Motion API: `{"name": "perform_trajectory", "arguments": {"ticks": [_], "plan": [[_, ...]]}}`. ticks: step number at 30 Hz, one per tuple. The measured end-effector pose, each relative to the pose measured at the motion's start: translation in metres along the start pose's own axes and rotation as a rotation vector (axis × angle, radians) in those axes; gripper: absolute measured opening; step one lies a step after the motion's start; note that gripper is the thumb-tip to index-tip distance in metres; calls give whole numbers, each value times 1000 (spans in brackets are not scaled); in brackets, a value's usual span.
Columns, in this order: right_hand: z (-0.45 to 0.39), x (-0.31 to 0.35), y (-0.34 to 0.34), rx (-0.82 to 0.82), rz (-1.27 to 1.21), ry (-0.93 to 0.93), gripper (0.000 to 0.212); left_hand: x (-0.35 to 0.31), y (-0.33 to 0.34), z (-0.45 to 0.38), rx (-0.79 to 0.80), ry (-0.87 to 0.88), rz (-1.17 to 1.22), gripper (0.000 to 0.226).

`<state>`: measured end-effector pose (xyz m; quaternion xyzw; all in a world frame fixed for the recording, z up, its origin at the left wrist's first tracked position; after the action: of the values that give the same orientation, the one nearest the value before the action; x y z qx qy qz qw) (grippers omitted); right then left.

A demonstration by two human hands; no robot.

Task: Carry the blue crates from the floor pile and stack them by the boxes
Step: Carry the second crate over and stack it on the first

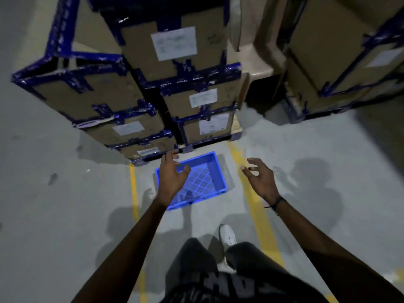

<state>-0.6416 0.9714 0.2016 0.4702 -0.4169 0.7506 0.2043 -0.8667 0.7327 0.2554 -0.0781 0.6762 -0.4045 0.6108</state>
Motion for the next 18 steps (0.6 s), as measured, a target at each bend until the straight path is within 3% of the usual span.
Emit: {"name": "perform_trajectory", "arguments": {"ticks": [5, 10, 12, 18], "plan": [[48, 29, -62, -162, -68, -5, 30, -59, 1, 17, 106, 58, 108, 44], [103, 19, -100, -377, -134, 75, 31, -93, 31, 27, 366, 71, 263, 38], [129, 11, -107, -490, -160, 115, 30, -109, 41, 32, 451, 138, 255, 29], [245, -13, -109, -847, -221, 239, 32, -149, 80, 71, 733, 297, 272, 30]]}}
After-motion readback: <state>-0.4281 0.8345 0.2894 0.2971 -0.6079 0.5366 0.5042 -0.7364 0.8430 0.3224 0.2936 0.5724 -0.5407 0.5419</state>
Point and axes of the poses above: each hand's wrist, its own z-axis away from the middle knuckle, its own y-axis out of the palm, x = y × z, the point moved 9 cm from there along -z, towards the middle knuckle, and after that the axes turned 6 degrees about -x, right-handed, at the moved point
